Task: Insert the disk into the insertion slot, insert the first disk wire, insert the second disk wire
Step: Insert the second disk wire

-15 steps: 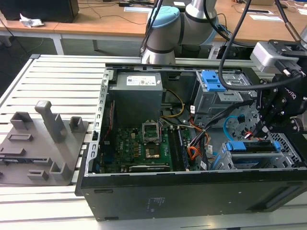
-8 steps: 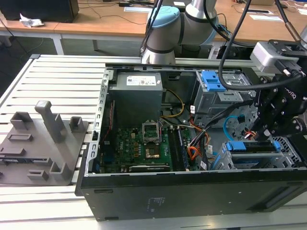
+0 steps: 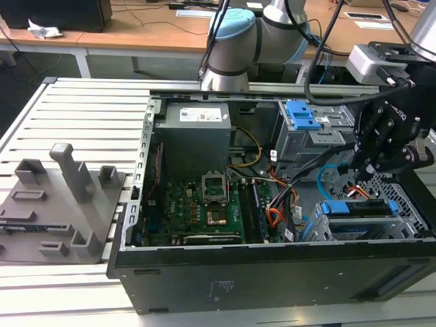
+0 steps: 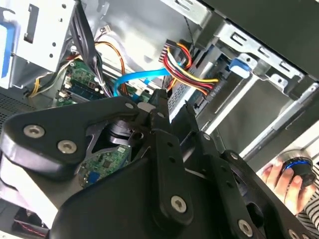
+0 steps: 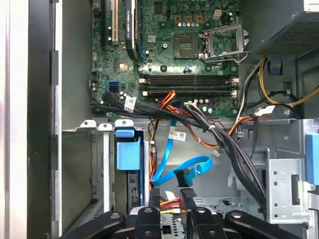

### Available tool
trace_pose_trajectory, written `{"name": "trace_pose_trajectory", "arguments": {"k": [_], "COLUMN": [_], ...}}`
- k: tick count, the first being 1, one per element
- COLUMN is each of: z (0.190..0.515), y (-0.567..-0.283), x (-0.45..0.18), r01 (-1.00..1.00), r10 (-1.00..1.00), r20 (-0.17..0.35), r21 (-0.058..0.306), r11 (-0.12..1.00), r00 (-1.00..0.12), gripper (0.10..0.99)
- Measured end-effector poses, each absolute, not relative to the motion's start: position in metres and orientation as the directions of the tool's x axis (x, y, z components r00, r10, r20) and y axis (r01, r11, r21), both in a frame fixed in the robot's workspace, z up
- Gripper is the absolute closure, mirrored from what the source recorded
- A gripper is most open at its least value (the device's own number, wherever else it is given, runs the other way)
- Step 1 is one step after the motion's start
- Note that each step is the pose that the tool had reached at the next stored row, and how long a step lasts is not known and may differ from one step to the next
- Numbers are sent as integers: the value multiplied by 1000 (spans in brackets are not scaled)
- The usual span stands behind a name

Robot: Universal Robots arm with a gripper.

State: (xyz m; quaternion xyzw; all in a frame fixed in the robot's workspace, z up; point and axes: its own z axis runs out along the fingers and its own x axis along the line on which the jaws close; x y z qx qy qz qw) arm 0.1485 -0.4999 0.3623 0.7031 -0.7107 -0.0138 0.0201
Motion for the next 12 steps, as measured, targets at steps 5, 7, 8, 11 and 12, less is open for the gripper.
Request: {"name": "trace_pose_trajectory", "arguments": {"k": [5,7,8,11,12], "z": [362,362,362,363,364], "y": [-497,-497,-495,-488,-487], "x": [149,149,149,149,148], "r01": [-995,-989,-987,-986,-986], "r10": [-996,-990,-988,-987,-987], "r20": [9,9,9,12,13], "r21": [48,48,48,48,48], "r11": [-91,-143,-153,-158,-159], "r00": [91,144,154,159,159], "gripper": [784,784,784,784,784]}}
